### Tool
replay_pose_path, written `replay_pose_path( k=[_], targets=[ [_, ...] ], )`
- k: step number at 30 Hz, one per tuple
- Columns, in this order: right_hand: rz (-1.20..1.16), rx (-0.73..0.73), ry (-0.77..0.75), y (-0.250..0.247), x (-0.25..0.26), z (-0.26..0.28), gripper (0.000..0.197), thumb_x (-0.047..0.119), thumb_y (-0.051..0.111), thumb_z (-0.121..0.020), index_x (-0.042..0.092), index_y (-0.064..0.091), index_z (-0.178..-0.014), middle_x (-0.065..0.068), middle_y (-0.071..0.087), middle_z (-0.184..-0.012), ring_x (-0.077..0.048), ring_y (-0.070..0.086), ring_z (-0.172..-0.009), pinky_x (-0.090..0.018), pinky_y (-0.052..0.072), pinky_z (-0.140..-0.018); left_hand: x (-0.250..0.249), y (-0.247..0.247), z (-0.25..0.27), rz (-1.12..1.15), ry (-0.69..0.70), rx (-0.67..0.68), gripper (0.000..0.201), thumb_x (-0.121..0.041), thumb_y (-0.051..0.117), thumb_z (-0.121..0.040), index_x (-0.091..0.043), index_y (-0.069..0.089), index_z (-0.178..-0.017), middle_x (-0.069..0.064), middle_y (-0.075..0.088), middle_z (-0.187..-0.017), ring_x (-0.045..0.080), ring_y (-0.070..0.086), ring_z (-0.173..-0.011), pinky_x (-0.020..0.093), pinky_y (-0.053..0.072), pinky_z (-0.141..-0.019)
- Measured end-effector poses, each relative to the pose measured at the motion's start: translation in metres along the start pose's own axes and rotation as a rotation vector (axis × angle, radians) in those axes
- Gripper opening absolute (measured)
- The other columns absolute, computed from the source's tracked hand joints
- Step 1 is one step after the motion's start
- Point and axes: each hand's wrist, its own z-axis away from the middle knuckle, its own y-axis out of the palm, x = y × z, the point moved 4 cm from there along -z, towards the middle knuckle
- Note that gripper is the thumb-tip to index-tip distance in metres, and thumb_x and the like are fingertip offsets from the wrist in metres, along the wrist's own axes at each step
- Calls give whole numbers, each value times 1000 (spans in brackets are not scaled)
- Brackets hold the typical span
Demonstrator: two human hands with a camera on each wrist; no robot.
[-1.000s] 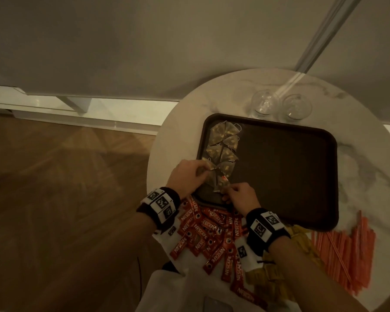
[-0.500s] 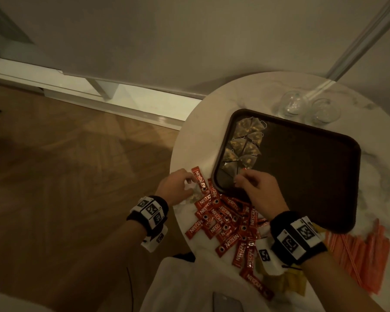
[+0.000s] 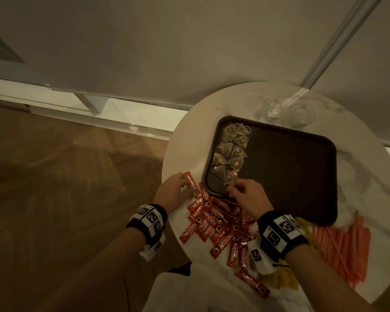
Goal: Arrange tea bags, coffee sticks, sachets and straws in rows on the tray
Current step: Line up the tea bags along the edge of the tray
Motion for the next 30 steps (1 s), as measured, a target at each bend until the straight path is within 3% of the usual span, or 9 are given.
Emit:
replay_pose_path(
  k=[5,8,10,14,17,19,22,24,30],
  targets=[
    [-96,-10,36,3,-13,-7,13,21,61,-93,16,70,-101,2,69,-96,-10,64,-91,-15,47,-72,-41,-15,-7,315,78,-96,21,-41,69,-83,-21,74,-83,-7,65,-87,9,59,-79,26,50,-71],
    [-149,2,32,8,-12,-9,24,19,65,-90,18,67,-114,1,68,-101,-13,64,-96,-26,53,-83,-60,-13,-15,372,110,-82,10,-29,74,-83,-20,77,-86,-7,71,-84,7,63,-74,24,53,-69],
    [-152,1,27,11,-13,-11,32,18,66,-89,19,64,-121,1,67,-105,-13,63,-98,-26,51,-86,-67,-7,-21,375,128,-80,7,-26,76,-82,-20,77,-85,-7,72,-80,5,63,-70,20,53,-67],
    [-162,-37,68,13,-21,-12,30,17,64,-89,19,64,-119,-2,67,-101,-14,62,-93,-18,47,-73,-69,9,-35,251,113,-30,10,-32,75,-81,-22,75,-81,-9,68,-75,0,61,-67,23,53,-66],
    [-173,-57,133,12,-29,-10,28,14,62,-91,20,63,-118,-3,68,-100,-17,64,-92,-29,54,-80,-71,17,-39,151,129,49,14,-32,76,-81,-18,76,-84,-7,68,-79,3,62,-71,29,56,-70],
    [-274,-44,170,13,-32,-11,28,9,59,-92,21,62,-117,-6,67,-103,-19,65,-93,-34,56,-83,-75,15,-38,179,148,66,13,-29,76,-81,-17,76,-84,-7,68,-78,2,62,-71,24,54,-68],
    [-559,64,227,17,-29,-14,38,-4,55,-91,15,57,-124,-7,64,-110,-13,64,-92,-22,56,-71,-81,7,-37,311,152,30,6,-26,76,-82,-20,75,-82,-13,67,-74,-3,62,-68,13,49,-66],
    [-531,151,199,19,-23,-16,44,-1,60,-90,12,54,-131,-4,64,-115,-10,63,-94,-17,54,-70,-84,-1,-36,401,135,-12,7,-26,76,-81,-18,75,-82,-10,70,-75,-2,64,-68,15,53,-67],
    [-596,181,112,27,-8,-22,20,9,68,-88,6,67,-108,2,70,-97,-5,67,-80,-13,52,-65,-98,-19,-40,600,86,-21,13,-21,77,-81,-9,74,-84,-8,69,-69,1,64,-58,13,49,-56]
  ],
)
